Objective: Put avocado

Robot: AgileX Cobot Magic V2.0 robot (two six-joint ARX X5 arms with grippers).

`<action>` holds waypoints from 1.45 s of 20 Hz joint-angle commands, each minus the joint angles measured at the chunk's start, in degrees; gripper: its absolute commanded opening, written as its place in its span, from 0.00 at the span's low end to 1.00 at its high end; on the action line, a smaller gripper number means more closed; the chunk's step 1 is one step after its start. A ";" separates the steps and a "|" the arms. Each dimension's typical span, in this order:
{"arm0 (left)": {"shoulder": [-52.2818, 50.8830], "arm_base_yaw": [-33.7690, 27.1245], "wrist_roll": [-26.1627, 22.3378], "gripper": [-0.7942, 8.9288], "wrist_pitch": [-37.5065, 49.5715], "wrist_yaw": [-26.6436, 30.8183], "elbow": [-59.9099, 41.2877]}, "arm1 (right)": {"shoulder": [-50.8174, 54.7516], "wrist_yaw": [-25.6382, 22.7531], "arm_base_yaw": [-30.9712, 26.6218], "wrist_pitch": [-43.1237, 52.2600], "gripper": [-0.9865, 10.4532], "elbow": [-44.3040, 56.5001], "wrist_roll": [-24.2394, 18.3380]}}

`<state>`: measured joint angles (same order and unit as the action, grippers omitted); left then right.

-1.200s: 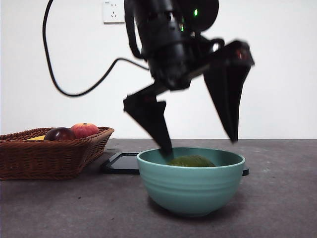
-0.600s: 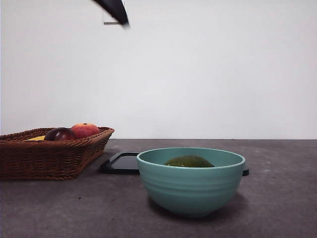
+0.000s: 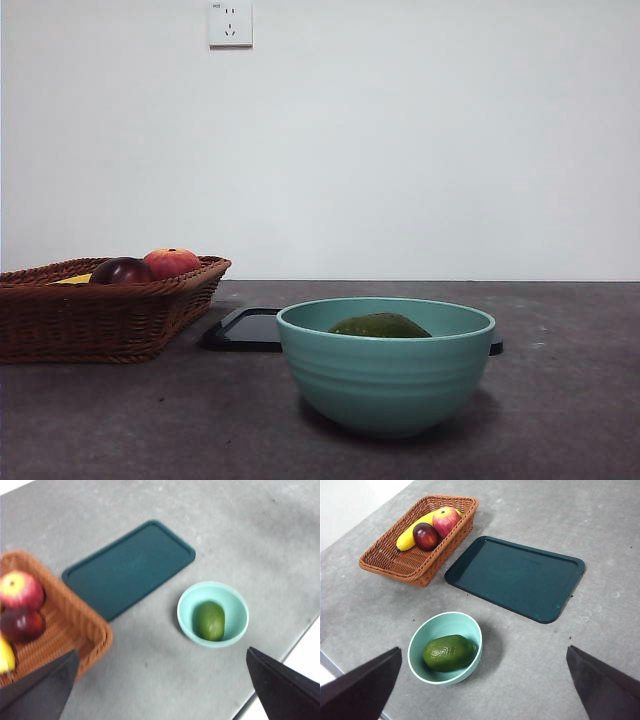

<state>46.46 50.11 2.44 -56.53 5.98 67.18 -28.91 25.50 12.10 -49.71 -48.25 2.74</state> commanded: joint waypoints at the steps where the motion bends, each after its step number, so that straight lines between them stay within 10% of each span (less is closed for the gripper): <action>1: -7.39 0.42 0.55 0.66 3.41 0.26 -7.32 | -0.17 0.02 0.20 0.48 0.57 -0.96 -0.59; 17: -21.16 0.42 2.93 0.66 5.20 0.26 -14.62 | -1.38 3.56 0.22 4.72 0.57 -0.96 1.77; 29: -21.16 0.42 2.95 0.66 5.40 0.26 -14.62 | -28.87 0.55 11.32 7.41 0.54 -7.56 2.60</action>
<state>25.19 50.11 5.26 -51.99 6.07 52.07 -56.97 26.15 23.05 -42.52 -54.87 5.02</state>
